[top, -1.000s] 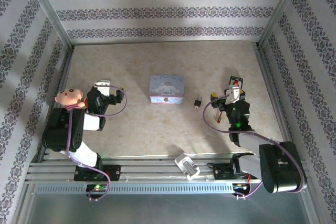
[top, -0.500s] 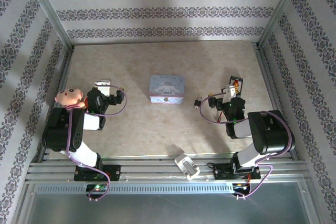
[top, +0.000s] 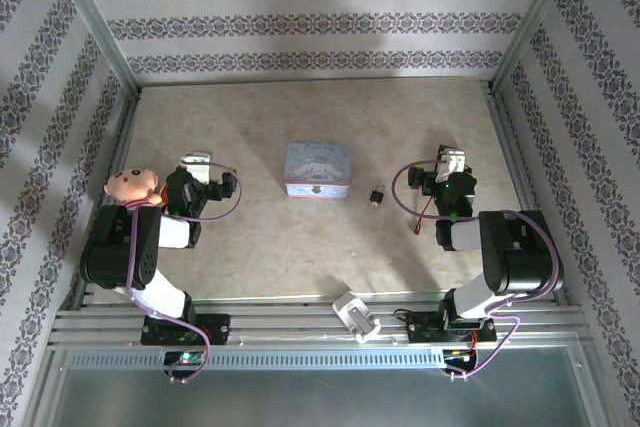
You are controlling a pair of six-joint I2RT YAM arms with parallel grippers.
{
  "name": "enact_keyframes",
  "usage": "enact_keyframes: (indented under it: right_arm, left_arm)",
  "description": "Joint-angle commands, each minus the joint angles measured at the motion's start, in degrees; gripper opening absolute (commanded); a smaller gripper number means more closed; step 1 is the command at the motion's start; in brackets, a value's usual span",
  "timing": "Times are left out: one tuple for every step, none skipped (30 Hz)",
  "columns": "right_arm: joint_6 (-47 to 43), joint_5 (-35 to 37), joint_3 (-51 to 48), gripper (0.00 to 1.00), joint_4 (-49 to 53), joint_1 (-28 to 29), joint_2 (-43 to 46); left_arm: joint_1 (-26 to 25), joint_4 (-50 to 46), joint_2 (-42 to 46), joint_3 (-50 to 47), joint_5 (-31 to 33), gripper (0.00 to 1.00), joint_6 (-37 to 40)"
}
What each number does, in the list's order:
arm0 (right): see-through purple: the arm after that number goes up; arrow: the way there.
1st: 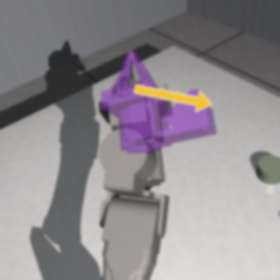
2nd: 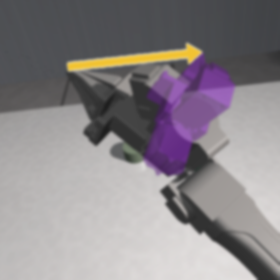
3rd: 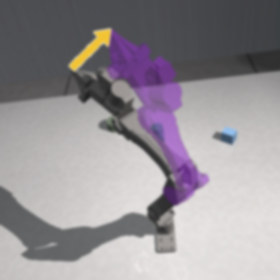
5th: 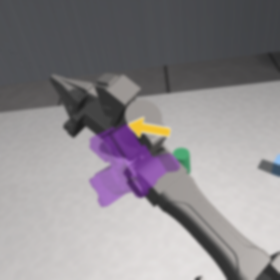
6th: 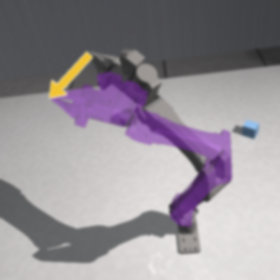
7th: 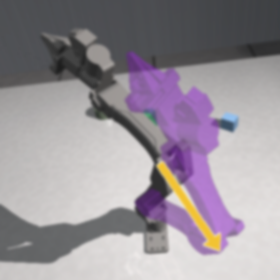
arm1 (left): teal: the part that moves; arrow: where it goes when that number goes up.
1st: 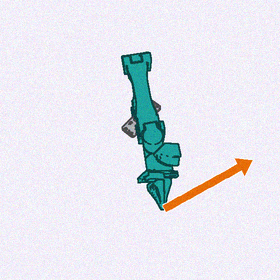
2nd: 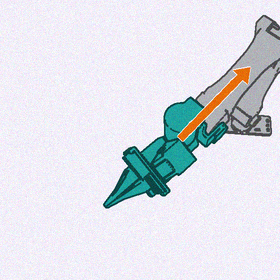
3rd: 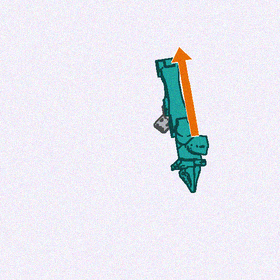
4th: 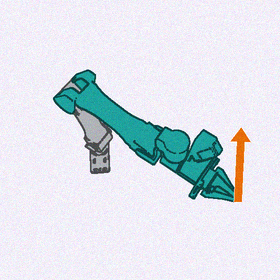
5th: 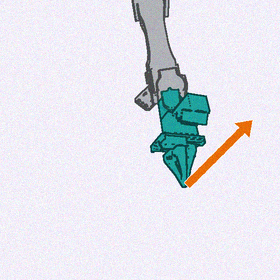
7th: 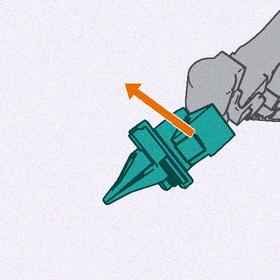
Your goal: Unlock a padlock with a key
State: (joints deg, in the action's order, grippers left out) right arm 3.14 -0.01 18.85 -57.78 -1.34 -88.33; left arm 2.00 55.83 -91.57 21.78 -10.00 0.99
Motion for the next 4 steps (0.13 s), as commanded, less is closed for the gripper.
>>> enact_keyframes:
  right_arm:
    - [0.99, 0.95, 0.48, 0.98, 0.39, 0.55, 0.44]
    - [0.91, 0.90, 0.49, 0.98, 0.39, 0.55, 0.43]
    - [0.91, 1.02, 0.48, 0.98, 0.47, 0.55, 0.44]
    - [0.91, 1.02, 0.48, 0.98, 0.47, 0.63, 0.43]
  left_arm:
    - [0.55, -0.72, 0.25, 0.11, 1.20, 0.99, -1.30]
    - [0.55, -0.82, 0.32, 0.19, 1.21, 0.99, -1.31]
    - [0.57, -0.75, 0.31, 0.14, 1.17, 0.99, -1.29]
    - [0.55, -0.78, 0.29, 0.11, 1.12, 0.99, -1.28]
